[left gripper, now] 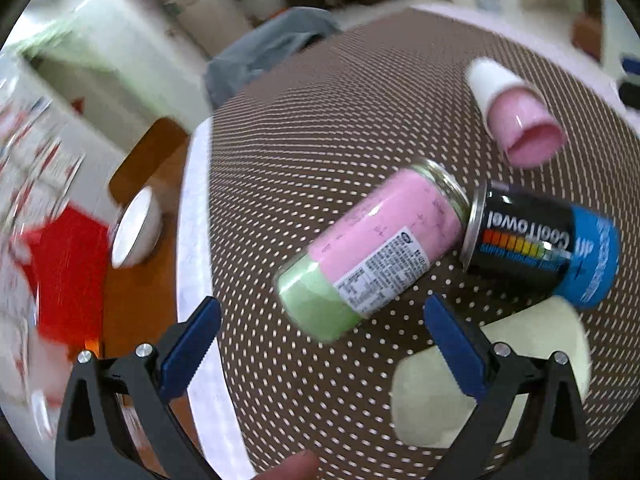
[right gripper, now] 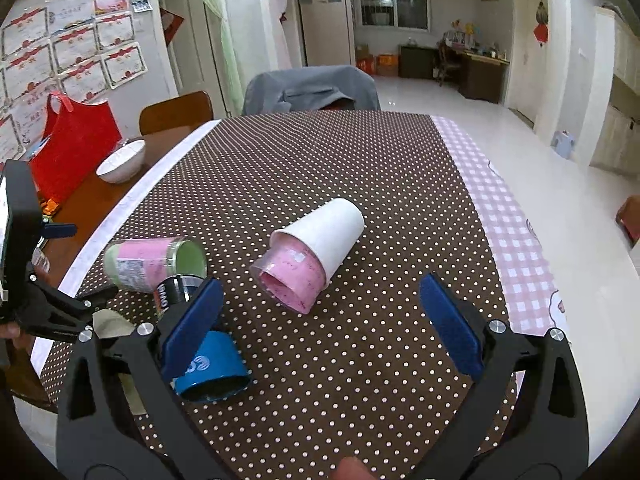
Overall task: Flip cup upside down
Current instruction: 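Reach the left gripper to the pink canister and close on it, then lift the pink canister with the left gripper and lay it back down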
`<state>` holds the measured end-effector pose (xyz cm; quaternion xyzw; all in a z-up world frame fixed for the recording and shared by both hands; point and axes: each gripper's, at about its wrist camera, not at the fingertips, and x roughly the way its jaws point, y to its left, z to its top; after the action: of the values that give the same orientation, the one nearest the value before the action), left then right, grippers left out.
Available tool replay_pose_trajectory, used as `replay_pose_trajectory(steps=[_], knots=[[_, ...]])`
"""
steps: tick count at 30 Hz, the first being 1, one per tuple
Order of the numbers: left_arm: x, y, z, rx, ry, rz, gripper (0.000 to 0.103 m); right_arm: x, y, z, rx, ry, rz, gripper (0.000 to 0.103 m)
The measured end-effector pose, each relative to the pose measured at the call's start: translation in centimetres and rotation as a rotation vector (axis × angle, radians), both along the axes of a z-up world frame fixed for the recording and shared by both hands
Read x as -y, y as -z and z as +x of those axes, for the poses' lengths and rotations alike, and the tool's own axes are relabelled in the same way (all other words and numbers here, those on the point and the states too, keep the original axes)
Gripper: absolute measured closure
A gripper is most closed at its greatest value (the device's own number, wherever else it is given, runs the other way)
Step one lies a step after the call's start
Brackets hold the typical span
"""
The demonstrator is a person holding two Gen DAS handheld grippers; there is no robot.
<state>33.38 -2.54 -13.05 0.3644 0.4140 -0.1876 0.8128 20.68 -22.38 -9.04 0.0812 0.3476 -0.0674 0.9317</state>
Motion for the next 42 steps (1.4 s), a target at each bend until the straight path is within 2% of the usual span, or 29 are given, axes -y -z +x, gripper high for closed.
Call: replay_pose_trajectory(steps=[4,8,13,17,20,23,28,31,40,42], knots=[[1.5,0.8,1.1,-0.075,0.139,0.038,0.004,0.4,0.5,0.9,-0.014,0.010,0.006,0.006],[2.7,1.3,2.7,-0.120,0.204,0.066,0.004,0.6,0.8,1.5,-0.020,0.014,0.012,0.006],[3.7,2.6,4.9,-0.228,0.243,0.075,0.004,1.3,1.2,1.8,-0.029,0.021,0.017,0.006],[4.1,3.6,6.1,-0.270,0.252,0.102,0.004,1.9,1.7,1.9,-0.035,0.033,0.027,0.006],[4.3,4.2,7.4,-0.320,0.225,0.077,0.026,2.2,1.9,2.0,-0.038,0.033,0.034,0.006],[3.6,4.1,8.8,-0.335,0.171,0.036,0.028,2.3,2.1,1.8,-0.040,0.031,0.041,0.006],[2.3,3.8,9.8,-0.317,0.095,0.011,0.029,2.5,2.1,1.5,-0.036,0.033,0.053,0.006],[1.4,2.3,9.9,-0.303,0.052,-0.033,0.029,2.5,1.9,0.9,-0.027,0.031,0.060,0.006],[1.7,-3.9,4.4,-0.225,0.070,-0.125,0.029,3.5,0.2,-2.3,0.029,0.045,0.076,0.006],[2.3,-5.6,1.8,-0.203,0.090,-0.151,0.029,4.0,-0.2,-3.3,0.042,0.055,0.081,0.006]])
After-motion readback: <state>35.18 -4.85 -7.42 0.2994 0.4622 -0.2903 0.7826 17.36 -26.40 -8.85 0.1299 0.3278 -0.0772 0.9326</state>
